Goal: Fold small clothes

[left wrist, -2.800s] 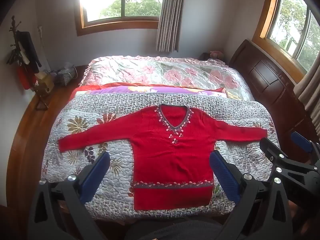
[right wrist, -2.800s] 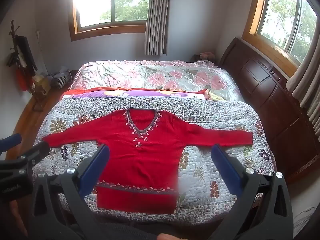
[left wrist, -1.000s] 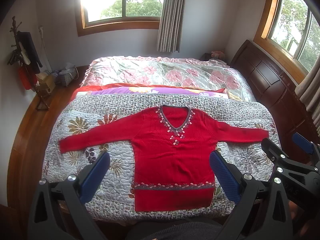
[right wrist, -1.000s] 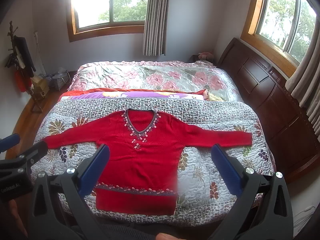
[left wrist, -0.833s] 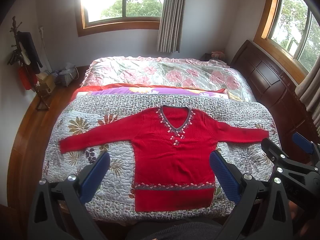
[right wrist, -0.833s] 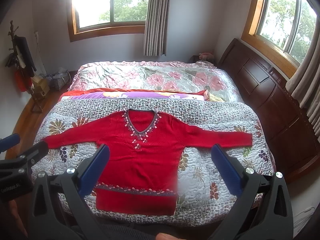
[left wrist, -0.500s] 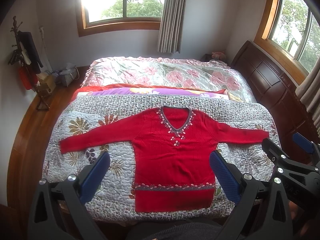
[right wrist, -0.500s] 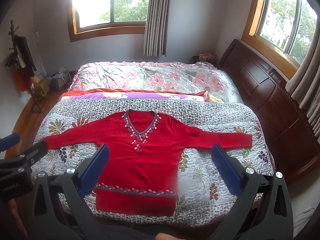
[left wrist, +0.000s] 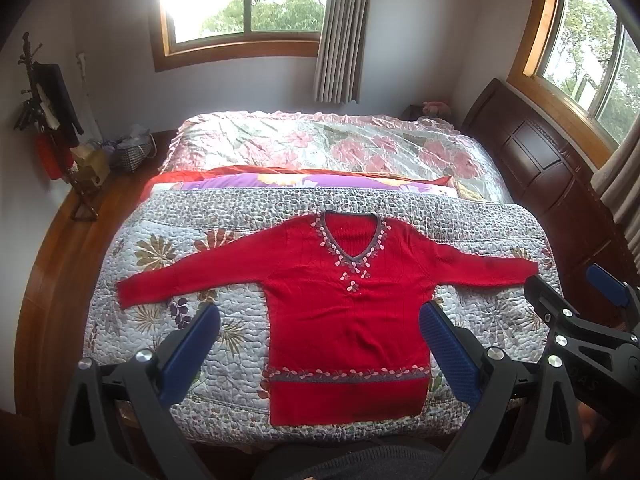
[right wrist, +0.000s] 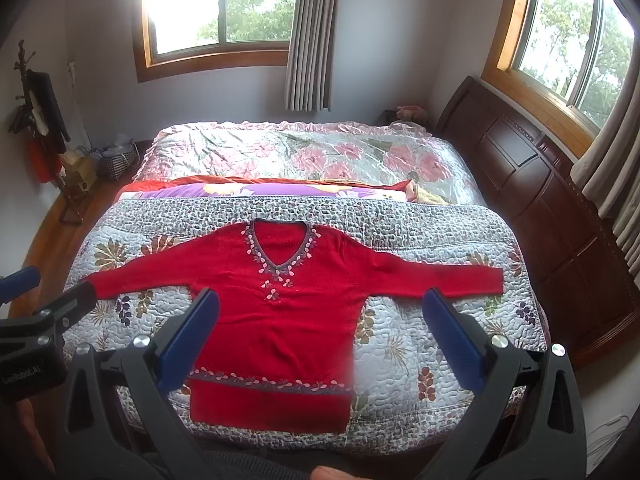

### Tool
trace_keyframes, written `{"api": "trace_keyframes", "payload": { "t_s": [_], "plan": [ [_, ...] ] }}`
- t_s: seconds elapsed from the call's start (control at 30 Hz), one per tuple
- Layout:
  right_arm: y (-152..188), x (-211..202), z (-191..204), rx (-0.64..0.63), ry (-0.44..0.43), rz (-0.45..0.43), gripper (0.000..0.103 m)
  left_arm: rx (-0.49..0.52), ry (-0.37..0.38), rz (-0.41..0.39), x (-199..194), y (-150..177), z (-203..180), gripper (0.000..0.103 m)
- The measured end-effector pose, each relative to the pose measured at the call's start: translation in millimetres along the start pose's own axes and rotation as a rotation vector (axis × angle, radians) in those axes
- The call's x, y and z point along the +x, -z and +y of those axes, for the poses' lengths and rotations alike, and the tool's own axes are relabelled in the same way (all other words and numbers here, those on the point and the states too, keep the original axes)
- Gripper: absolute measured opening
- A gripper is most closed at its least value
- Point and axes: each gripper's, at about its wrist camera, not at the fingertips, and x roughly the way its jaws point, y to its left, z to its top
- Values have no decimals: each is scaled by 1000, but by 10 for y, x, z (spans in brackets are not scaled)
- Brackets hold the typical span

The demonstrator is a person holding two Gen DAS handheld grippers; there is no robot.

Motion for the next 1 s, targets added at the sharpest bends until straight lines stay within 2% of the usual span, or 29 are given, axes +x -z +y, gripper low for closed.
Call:
{"api": "trace_keyframes", "payload": {
  "t_s": [0.4,0.5,0.57,0.6,0.67,0.73,0.8,0.93,1.0],
  "plan": [
    [-95,212,-39,6,10,20,100,3,3,34,243,-108,-12,99],
    [-96,367,-138,18,-23,-13,100,15,63,-1,467,-118,-31,99],
    [-68,572,-312,46,-114,-37,100,30,124,-21,665,-115,-51,99],
    [-63,763,-437,63,-113,-6,100,37,152,-8,811,-111,-69,99],
    [-48,1091,-664,102,-82,55,100,40,179,123,1369,-102,-123,99],
    [38,1514,-1066,192,-81,135,100,32,202,180,1721,-68,-165,99],
    [180,1922,-1584,313,-65,198,100,43,215,194,1988,-36,-246,99],
    [549,2506,-2580,534,-83,258,97,-29,286,251,2415,-33,-394,99],
    [741,2774,-3058,653,-114,277,80,-30,295,263,2568,-27,-489,99]
  ]
}}
